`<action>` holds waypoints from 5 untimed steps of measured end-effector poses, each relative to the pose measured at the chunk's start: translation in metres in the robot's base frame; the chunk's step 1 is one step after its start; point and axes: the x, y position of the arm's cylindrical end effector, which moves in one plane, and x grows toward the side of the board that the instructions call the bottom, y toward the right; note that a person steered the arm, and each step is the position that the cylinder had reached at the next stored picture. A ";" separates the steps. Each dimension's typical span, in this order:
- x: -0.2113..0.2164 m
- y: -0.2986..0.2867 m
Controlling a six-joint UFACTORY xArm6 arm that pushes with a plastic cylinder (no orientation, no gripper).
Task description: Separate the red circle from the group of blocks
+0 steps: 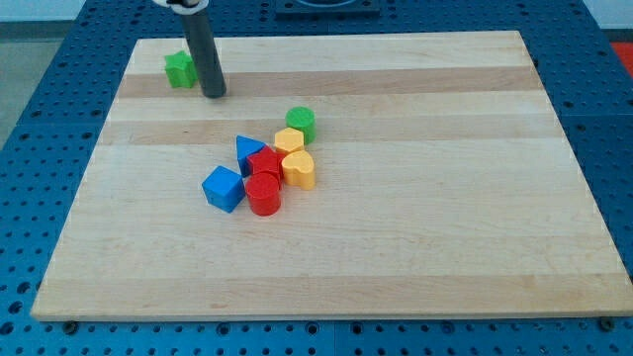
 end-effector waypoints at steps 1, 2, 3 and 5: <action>0.028 0.000; 0.039 -0.001; 0.076 -0.016; 0.174 -0.043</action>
